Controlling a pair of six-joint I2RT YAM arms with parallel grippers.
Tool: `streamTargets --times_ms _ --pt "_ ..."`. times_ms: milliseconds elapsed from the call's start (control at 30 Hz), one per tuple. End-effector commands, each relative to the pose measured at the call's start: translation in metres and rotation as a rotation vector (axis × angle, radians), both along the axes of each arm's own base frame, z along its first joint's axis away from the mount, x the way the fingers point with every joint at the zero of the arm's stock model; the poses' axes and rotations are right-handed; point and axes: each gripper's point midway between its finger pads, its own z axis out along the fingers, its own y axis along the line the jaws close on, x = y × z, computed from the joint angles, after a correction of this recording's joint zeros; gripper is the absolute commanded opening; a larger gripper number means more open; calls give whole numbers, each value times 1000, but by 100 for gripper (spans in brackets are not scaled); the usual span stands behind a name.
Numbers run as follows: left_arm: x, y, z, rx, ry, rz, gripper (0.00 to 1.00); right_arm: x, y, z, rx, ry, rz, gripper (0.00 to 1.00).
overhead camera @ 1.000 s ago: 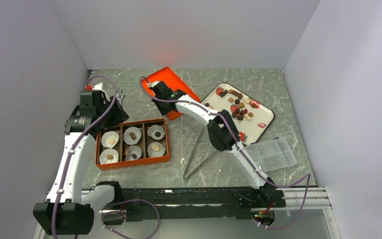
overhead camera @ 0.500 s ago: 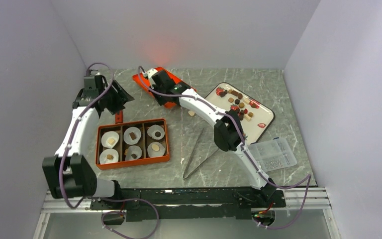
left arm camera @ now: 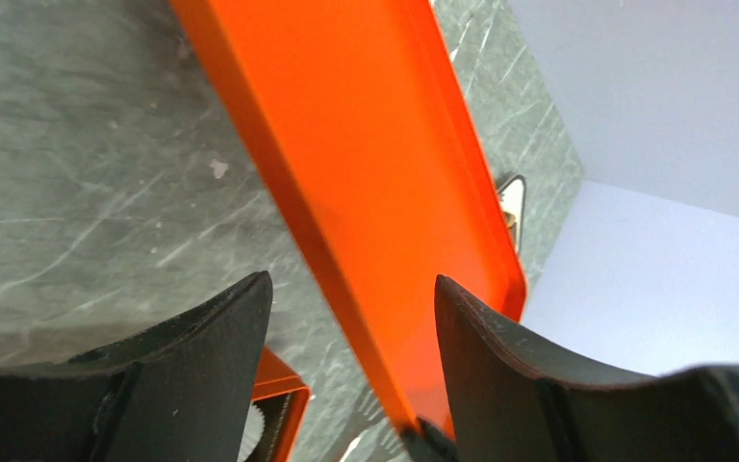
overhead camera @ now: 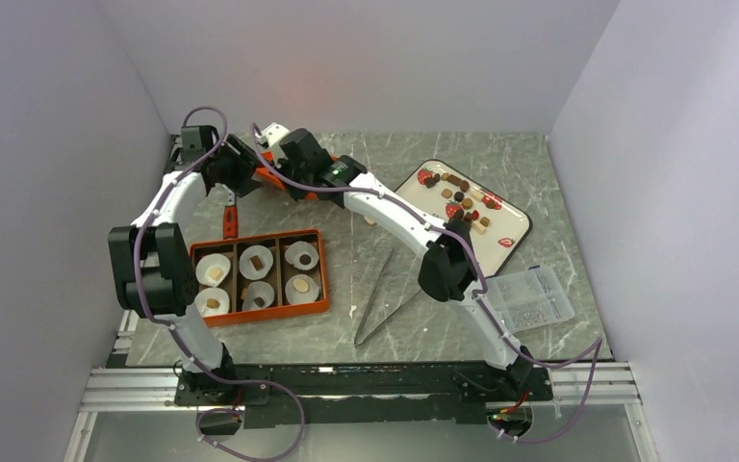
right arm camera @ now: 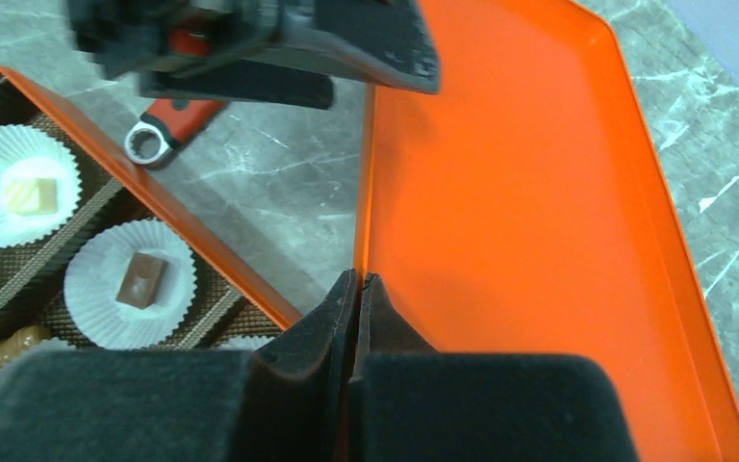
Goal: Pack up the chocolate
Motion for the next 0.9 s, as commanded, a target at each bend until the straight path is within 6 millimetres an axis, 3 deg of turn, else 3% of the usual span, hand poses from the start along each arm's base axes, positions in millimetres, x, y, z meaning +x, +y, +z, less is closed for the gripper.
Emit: streamTargets --times_ms 0,233,367,667,767,800,867 --pt "12 -12 3 -146 -4 25 68 -5 3 61 75 -111 10 0" --pt "9 -17 -26 -235 65 87 66 -14 7 58 71 -100 16 0" --pt "9 -21 -35 -271 84 105 58 -20 8 58 73 -98 20 0" --pt "9 -25 -26 -262 54 72 3 -32 3 69 77 -119 22 0" --pt "6 -25 -15 -237 39 50 0 -33 -5 79 76 -141 -2 0" --pt "7 -25 -8 -226 28 40 0 -34 -9 85 78 -154 -12 5" --pt "3 -23 3 -199 20 24 0 -36 -20 99 84 -190 -31 46"
